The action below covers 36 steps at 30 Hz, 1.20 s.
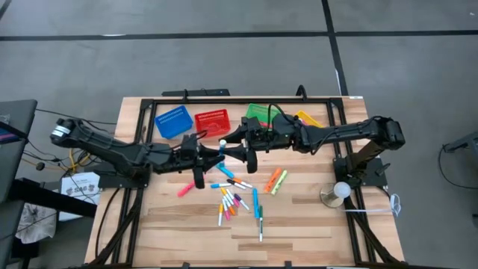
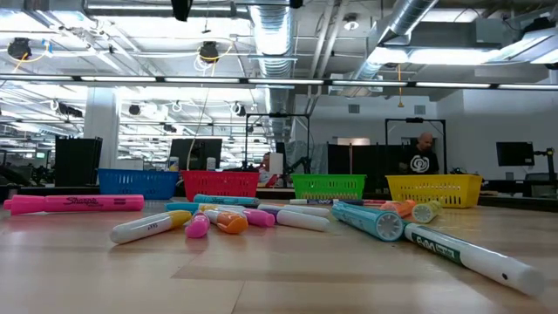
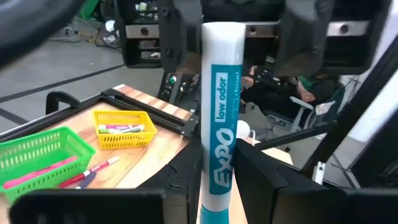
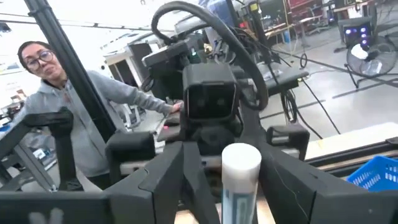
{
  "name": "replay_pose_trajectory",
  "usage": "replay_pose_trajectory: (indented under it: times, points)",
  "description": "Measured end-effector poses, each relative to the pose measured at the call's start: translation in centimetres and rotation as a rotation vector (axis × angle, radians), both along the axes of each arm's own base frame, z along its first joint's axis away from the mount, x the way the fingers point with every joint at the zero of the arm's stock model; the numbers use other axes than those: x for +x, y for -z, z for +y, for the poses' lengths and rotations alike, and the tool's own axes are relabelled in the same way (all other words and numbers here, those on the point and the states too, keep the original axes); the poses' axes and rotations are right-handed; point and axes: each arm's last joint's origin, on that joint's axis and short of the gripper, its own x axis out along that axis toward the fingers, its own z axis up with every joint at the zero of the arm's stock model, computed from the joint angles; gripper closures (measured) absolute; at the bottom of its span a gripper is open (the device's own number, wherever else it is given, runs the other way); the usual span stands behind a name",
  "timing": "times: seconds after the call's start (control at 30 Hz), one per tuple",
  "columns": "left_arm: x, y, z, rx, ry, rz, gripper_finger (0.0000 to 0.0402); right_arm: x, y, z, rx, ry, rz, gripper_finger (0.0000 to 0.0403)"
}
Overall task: Pick & Place Markers
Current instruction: Put the large light blue marker pen into the yellow bin
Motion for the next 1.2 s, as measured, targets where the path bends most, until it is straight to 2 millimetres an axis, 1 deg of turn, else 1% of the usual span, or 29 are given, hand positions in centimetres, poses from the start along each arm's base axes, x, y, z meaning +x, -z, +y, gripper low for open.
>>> replay_pose_trajectory:
  times: [0.17,0.37,0.6,0.7,0.87,1.07,1.2]
  points:
    - [0.87,0.54,-0.23,0.003,-0.002,-0.007,0.0316,0.01,0.04,-0.35,0.0,0.009,0.004,0.0232]
    - [0.82,0.28,-0.21,0.016,-0.003,-0.025,0.0316,0.01,0.59,-0.37,-0.001,0.009,0.061,0.0241]
    - [0.8,0.17,-0.2,0.021,-0.003,-0.033,0.0316,0.01,0.62,-0.52,-0.001,0.014,0.065,0.0246]
    - [0.8,0.17,-0.2,0.021,-0.004,-0.033,0.0316,0.01,0.62,-0.52,-0.001,0.013,0.064,0.0268]
    - [0.8,0.17,-0.19,0.02,-0.005,-0.033,0.0316,0.01,0.63,-0.52,-0.002,0.011,0.065,0.0342]
    - [0.82,0.16,-0.25,0.018,0.02,-0.035,0.0314,-0.01,0.61,-0.49,-0.001,0.007,0.065,0.0344]
    - [0.83,0.13,-0.34,0.018,0.052,-0.037,0.0294,-0.01,0.62,-0.45,0.016,-0.006,0.069,0.0344]
